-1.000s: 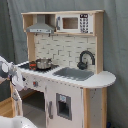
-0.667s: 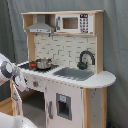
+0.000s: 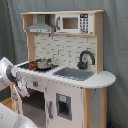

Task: Play with the kitchen

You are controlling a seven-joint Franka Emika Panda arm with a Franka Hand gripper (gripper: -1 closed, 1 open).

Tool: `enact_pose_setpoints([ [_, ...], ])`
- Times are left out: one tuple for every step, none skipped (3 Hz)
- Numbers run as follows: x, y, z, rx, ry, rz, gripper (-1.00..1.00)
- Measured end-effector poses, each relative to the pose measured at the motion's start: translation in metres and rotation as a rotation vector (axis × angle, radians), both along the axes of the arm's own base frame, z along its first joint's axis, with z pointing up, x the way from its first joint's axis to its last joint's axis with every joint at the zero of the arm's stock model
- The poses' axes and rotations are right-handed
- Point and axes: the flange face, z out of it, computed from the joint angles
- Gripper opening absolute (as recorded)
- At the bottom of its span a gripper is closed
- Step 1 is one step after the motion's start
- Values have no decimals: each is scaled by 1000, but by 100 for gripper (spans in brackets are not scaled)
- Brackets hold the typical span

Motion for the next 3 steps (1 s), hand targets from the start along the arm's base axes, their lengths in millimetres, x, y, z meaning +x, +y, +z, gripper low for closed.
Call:
enact_pose_setpoints([
  [14,-2,-15,17,28,17,100],
  [33,-8,-19,40,50,35,100],
  [44,-1,-23,79,84,67,100],
])
